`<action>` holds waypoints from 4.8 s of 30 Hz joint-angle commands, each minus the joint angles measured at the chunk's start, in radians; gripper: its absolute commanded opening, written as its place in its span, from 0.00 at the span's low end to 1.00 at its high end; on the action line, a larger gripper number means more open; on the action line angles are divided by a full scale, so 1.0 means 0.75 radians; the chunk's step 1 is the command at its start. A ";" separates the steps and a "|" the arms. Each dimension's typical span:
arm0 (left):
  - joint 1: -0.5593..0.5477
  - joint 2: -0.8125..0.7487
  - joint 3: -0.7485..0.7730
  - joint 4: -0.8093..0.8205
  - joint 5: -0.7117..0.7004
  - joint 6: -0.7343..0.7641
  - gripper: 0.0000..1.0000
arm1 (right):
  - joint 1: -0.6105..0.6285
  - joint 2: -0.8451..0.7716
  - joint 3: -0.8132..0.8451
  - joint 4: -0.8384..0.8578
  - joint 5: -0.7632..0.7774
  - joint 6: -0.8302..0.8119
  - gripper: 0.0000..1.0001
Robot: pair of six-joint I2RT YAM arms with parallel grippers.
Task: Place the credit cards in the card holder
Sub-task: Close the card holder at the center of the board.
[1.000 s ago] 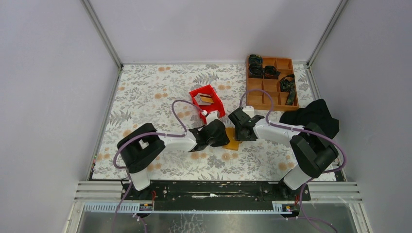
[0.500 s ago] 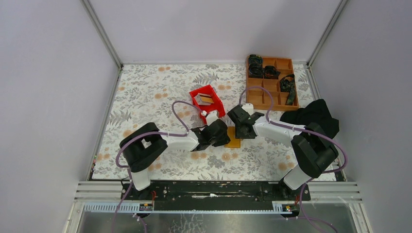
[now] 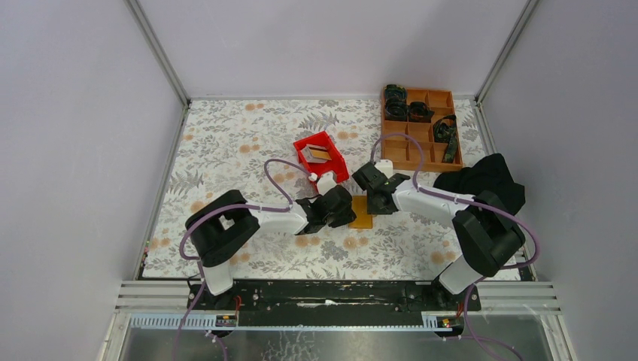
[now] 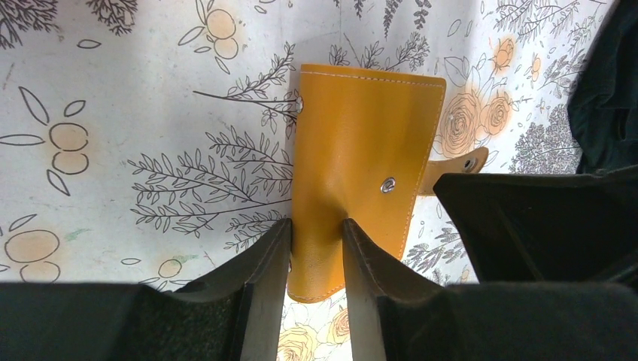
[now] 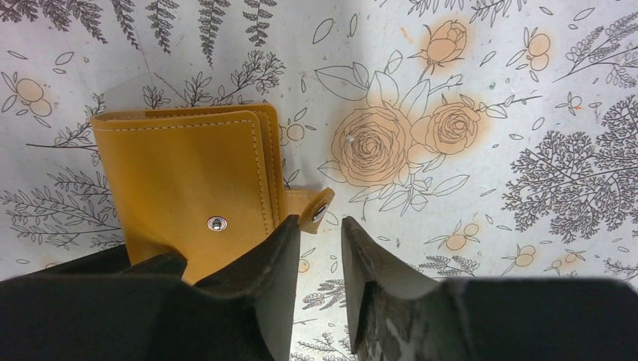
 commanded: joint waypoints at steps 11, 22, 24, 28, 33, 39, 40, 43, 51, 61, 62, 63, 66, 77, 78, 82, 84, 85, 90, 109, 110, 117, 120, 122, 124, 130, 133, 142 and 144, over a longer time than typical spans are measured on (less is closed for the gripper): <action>-0.011 0.187 -0.112 -0.384 -0.006 -0.024 0.37 | -0.007 -0.133 -0.023 -0.040 0.063 -0.005 0.22; -0.017 0.182 -0.136 -0.375 0.002 -0.069 0.37 | -0.030 -0.152 -0.051 -0.021 0.048 -0.021 0.17; -0.019 0.184 -0.138 -0.375 0.004 -0.074 0.36 | -0.037 -0.149 -0.052 -0.013 0.048 -0.023 0.17; -0.020 0.187 -0.139 -0.375 0.006 -0.074 0.36 | -0.058 -0.141 -0.048 0.002 0.034 -0.035 0.18; -0.019 0.194 -0.133 -0.375 0.007 -0.070 0.36 | -0.061 -0.146 -0.017 -0.011 -0.006 -0.044 0.29; -0.020 0.209 -0.117 -0.375 0.011 -0.065 0.36 | -0.059 -0.122 0.039 -0.029 -0.028 -0.057 0.44; -0.019 0.209 -0.118 -0.375 0.011 -0.064 0.36 | -0.059 -0.117 0.049 -0.030 -0.027 -0.057 0.45; -0.021 0.214 -0.115 -0.374 0.011 -0.064 0.36 | -0.059 -0.110 0.075 -0.037 -0.028 -0.057 0.46; -0.020 0.218 -0.115 -0.369 0.015 -0.058 0.35 | -0.059 -0.060 0.127 -0.043 -0.041 -0.057 0.47; -0.020 0.209 -0.124 -0.369 0.014 -0.060 0.35 | -0.059 0.038 0.157 -0.018 -0.029 -0.062 0.46; -0.020 0.211 -0.125 -0.368 0.013 -0.060 0.35 | -0.059 0.043 0.159 -0.018 -0.026 -0.064 0.46; -0.019 0.212 -0.125 -0.369 0.015 -0.062 0.35 | -0.059 0.048 0.163 -0.018 -0.024 -0.068 0.45; -0.020 0.211 -0.128 -0.366 0.017 -0.062 0.35 | -0.058 0.058 0.170 -0.016 -0.021 -0.073 0.43; -0.020 0.214 -0.130 -0.363 0.019 -0.070 0.35 | -0.059 0.057 0.154 -0.015 -0.018 -0.079 0.25; -0.020 0.215 -0.132 -0.363 0.020 -0.071 0.35 | -0.059 0.055 0.155 -0.015 -0.015 -0.081 0.24; -0.020 0.213 -0.131 -0.363 0.021 -0.072 0.35 | -0.059 0.038 0.152 -0.021 -0.011 -0.082 0.20; -0.020 0.214 -0.130 -0.363 0.023 -0.074 0.35 | -0.060 0.027 0.146 -0.026 -0.009 -0.082 0.19; -0.020 0.215 -0.129 -0.363 0.023 -0.074 0.35 | -0.059 0.022 0.143 -0.031 -0.006 -0.083 0.18; -0.022 0.220 -0.128 -0.362 0.026 -0.078 0.35 | -0.059 -0.002 0.123 -0.038 -0.007 -0.083 0.12; -0.021 0.222 -0.122 -0.363 0.025 -0.073 0.34 | 0.007 0.037 0.153 0.014 -0.079 -0.090 0.00; -0.021 0.221 -0.123 -0.363 0.025 -0.072 0.34 | 0.011 0.043 0.158 0.015 -0.081 -0.092 0.00; -0.021 0.222 -0.120 -0.363 0.022 -0.068 0.34 | 0.038 0.077 0.179 0.025 -0.092 -0.086 0.00; -0.023 0.222 -0.121 -0.361 0.022 -0.068 0.34 | 0.041 0.082 0.172 0.040 -0.104 -0.080 0.00; -0.021 0.223 -0.119 -0.361 0.023 -0.069 0.34 | 0.044 0.090 0.177 0.045 -0.109 -0.079 0.00; -0.021 0.221 -0.119 -0.359 0.023 -0.068 0.34 | 0.047 0.094 0.183 0.046 -0.112 -0.080 0.00; -0.021 0.225 -0.120 -0.357 0.024 -0.071 0.34 | 0.057 0.094 0.198 0.050 -0.124 -0.077 0.00; -0.021 0.223 -0.122 -0.357 0.023 -0.068 0.34 | 0.062 0.131 0.205 0.051 -0.128 -0.077 0.00; -0.021 0.227 -0.121 -0.357 0.025 -0.070 0.34 | 0.070 0.140 0.201 0.051 -0.134 -0.077 0.00; -0.021 0.225 -0.122 -0.357 0.025 -0.070 0.34 | 0.071 0.142 0.202 0.052 -0.136 -0.077 0.00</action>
